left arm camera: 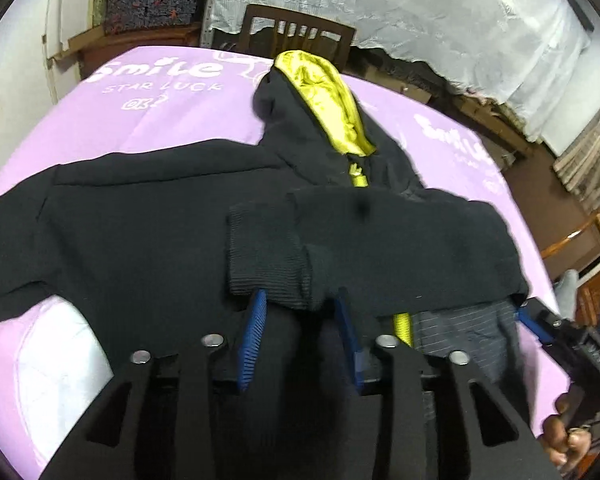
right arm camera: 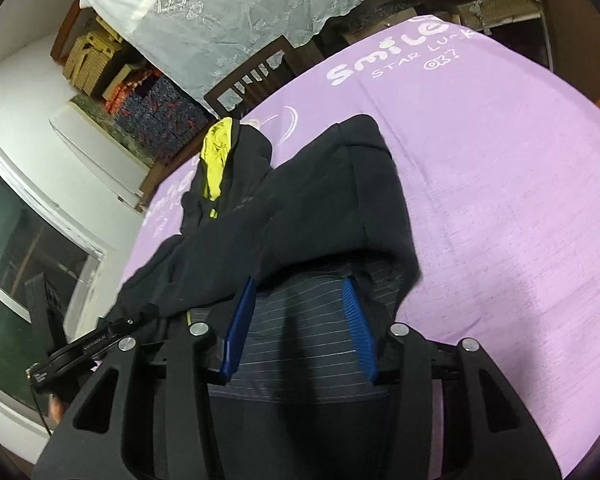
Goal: Fold large clothes
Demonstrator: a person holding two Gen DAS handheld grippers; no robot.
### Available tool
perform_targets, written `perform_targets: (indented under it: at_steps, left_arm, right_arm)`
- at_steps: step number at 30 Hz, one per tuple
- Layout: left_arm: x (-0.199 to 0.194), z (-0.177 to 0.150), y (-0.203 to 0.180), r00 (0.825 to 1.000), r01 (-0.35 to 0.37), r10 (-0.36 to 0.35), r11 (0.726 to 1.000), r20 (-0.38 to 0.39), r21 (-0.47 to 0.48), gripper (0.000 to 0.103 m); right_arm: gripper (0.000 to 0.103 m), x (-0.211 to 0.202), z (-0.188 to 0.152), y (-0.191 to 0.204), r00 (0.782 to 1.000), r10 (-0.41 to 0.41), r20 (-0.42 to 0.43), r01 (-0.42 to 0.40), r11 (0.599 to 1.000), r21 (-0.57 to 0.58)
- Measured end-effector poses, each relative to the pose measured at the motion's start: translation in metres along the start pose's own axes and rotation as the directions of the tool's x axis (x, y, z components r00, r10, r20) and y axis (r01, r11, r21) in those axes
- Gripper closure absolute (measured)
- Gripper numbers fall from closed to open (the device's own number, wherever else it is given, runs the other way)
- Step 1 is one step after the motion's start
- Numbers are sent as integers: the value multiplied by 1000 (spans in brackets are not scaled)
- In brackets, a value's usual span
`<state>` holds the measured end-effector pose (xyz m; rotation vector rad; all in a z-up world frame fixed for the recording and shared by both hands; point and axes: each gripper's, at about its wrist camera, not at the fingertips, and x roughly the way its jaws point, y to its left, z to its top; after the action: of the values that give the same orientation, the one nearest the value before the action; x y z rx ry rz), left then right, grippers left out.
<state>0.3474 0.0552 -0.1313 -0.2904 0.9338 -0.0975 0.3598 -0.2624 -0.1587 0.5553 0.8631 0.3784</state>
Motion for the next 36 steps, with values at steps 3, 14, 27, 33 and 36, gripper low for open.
perform_targets:
  at_steps: [3,14,27,33,36]
  left_arm:
    - [4,2,-8,999,38,-38,999,-13,0,57]
    - [-32,14,11,981,-133,133,991,139,-9,103]
    - [0,2,24,994,103,-104,990,-13,-97,37]
    - [13,8,27,996,90,-92,988,-10,-124,97]
    - [-12,14,33,995,88,-79,988,68,-127,97]
  right_arm:
    - [58,-1,2,-3,1000,6,0,-6,1000,17]
    - [58,-26,6,5,994,16,104,-14,1000,-19]
    - [61,-16,4,6,998,11,65,-12,1000,9]
    - [61,-18,5,9,997,6,77,-5,1000,-12]
    - [61,-25,5,12,993,-11,114,15,999,-36]
